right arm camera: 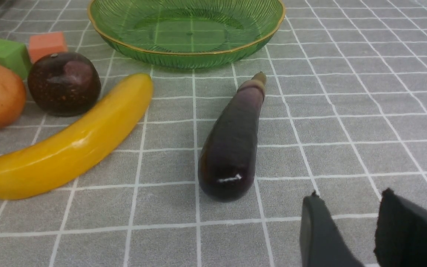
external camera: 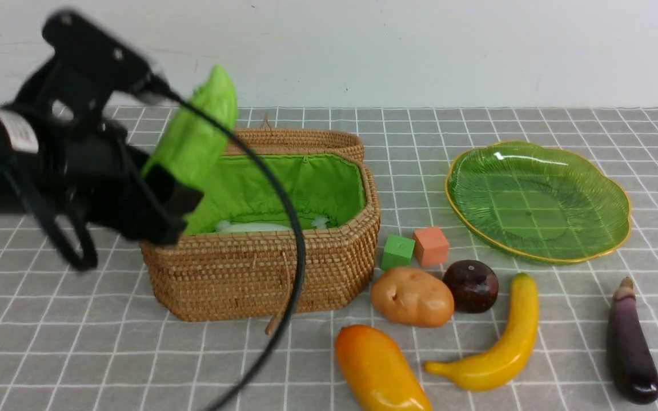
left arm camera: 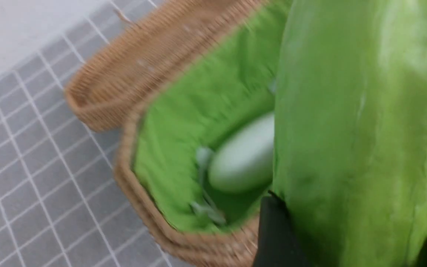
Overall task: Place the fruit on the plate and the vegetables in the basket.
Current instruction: Take a chayote with your left arm and place it on the basket on the left.
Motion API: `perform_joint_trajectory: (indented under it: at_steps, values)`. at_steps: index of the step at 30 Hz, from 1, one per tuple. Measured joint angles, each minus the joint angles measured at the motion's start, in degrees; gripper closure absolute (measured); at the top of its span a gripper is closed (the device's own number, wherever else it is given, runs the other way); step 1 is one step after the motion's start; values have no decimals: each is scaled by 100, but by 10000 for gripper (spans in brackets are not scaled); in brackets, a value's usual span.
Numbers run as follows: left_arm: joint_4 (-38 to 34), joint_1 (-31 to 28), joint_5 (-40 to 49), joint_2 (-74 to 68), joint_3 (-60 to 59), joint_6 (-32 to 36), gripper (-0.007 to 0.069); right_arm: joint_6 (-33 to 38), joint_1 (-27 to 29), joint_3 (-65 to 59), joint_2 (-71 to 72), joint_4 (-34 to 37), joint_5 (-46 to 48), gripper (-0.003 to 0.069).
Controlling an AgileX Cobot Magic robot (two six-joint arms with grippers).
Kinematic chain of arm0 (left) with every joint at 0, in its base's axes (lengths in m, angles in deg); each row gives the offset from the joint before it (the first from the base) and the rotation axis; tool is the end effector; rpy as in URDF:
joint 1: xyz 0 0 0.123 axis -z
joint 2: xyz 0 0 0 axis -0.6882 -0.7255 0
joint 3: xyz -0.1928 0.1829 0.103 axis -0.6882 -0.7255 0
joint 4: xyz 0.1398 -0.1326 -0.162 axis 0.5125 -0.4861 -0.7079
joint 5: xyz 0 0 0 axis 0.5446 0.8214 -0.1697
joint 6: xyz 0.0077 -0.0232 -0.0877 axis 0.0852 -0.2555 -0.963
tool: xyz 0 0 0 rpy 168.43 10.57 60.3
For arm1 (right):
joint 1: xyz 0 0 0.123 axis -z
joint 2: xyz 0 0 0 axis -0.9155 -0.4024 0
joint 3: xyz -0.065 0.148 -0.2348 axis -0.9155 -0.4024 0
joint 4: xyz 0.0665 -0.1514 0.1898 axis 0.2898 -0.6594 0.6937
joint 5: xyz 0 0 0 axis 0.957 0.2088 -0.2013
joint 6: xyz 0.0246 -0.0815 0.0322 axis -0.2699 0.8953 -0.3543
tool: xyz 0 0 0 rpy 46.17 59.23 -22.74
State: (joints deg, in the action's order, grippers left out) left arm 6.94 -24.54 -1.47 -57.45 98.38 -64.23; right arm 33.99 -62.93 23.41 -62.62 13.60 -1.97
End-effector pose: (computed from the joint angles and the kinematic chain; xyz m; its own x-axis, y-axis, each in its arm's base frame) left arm 0.2541 -0.0931 0.3550 -0.4110 0.4299 -0.8039 0.5037 0.8421 0.1928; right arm 0.0520 -0.0046 0.1742 -0.2958 0.0041 -0.9552 0.0708 0.9973 -0.0176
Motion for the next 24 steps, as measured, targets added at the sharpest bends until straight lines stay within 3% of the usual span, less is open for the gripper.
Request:
perform_joint_trajectory:
  at_steps: [8, 18, 24]
  values:
    - [173, -220, -51, -1725, 1176, 205, 207, 0, 0, 0, 0, 0, 0, 418]
    - [306, -220, -235, -2577, 1196, 323, 204, 0, 0, 0, 0, 0, 0, 418]
    - [318, -220, -188, -2584, 1206, 323, 50, 0, 0, 0, 0, 0, 0, 418]
